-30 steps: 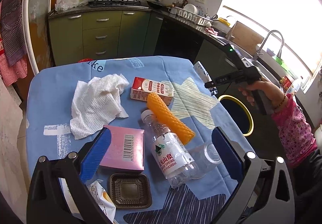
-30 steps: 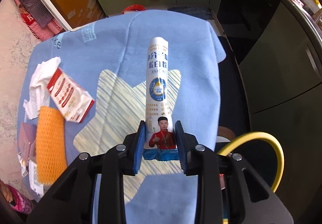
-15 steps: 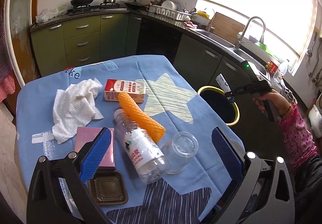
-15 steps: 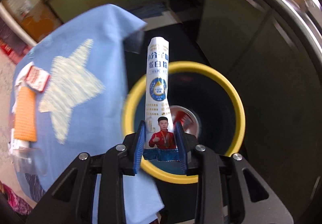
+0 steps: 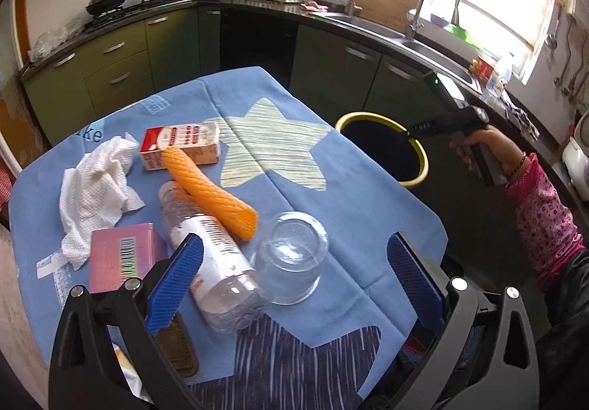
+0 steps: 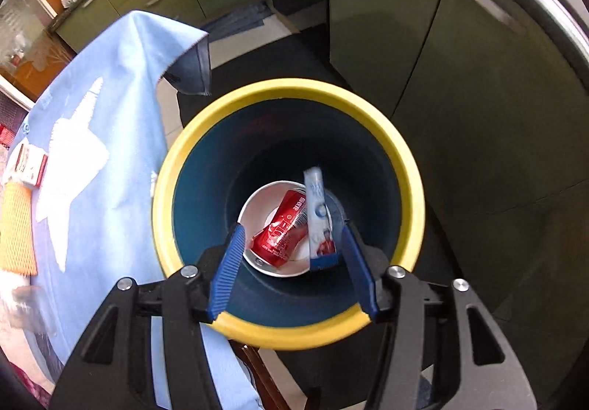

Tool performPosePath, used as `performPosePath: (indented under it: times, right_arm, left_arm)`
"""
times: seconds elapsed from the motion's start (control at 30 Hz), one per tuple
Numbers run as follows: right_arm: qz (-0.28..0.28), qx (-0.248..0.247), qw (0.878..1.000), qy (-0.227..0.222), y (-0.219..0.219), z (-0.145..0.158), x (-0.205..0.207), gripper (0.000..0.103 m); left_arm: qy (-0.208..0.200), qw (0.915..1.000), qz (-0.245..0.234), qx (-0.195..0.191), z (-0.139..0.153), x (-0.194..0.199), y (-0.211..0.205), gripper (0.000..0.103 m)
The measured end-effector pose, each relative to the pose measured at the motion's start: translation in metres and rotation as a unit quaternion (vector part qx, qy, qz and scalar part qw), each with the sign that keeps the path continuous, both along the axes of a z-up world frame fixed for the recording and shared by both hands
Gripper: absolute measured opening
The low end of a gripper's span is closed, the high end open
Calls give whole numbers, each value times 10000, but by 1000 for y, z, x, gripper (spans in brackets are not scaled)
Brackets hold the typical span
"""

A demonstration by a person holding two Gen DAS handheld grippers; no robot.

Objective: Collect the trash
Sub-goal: 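Grasp the clear plastic cup with the left gripper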

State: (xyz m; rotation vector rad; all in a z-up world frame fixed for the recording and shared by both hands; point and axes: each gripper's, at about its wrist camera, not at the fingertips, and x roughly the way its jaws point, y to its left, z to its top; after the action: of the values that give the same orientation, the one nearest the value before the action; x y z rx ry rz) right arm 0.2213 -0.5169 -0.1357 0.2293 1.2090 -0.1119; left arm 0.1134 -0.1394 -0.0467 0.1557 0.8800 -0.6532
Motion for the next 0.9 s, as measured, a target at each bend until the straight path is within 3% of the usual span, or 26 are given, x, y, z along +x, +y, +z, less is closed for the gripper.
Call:
performPosePath:
  times: [0.2, 0.6, 0.9]
  right_arm:
    - [131, 72, 9998, -123, 7, 9, -11, 52]
    - [387, 107, 9990, -171, 23, 17, -13, 53]
    - [507, 99, 9986, -102, 33, 15, -9, 53]
  left_arm:
    - [138, 9994, -295, 76, -15, 4, -30, 98]
    - [222, 9983, -231, 486, -48, 19, -42, 98]
    - [259, 9968, -237, 714, -67, 20, -49, 83]
